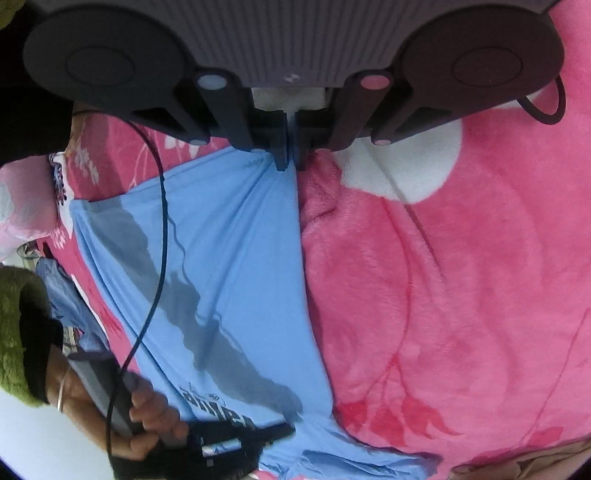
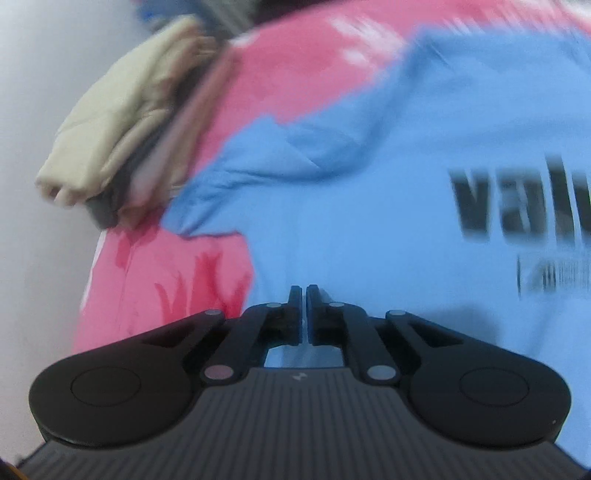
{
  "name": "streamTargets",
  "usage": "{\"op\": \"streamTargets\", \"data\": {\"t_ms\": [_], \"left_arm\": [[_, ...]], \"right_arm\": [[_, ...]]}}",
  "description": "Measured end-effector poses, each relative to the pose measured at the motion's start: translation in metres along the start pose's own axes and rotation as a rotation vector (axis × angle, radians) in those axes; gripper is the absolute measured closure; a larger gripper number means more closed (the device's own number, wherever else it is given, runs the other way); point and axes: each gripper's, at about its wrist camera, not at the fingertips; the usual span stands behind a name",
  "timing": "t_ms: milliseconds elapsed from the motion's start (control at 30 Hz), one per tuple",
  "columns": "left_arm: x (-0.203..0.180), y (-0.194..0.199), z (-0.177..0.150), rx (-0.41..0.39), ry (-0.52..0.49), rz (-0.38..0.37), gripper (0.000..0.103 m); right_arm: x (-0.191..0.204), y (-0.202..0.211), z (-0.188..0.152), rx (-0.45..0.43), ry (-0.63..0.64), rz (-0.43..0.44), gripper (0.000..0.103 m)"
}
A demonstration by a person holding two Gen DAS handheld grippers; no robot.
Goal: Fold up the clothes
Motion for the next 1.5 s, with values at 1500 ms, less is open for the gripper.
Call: {"op": "streamTargets", "data": {"t_ms": [1500], "left_arm": [[-0.002, 0.023, 0.009, 0.042, -0.117, 0.048, 0.063]], "right_arm": [[-0.044, 0.248, 0.061, -0.289, 0.135, 0.050, 0.091]]}}
Point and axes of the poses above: each gripper's, at about its wrist camera, not at the fingertips, and y roughly against the way its jaws point, x to its left, z to its top, and after that the axes turned 11 degrees about -x, right-handed
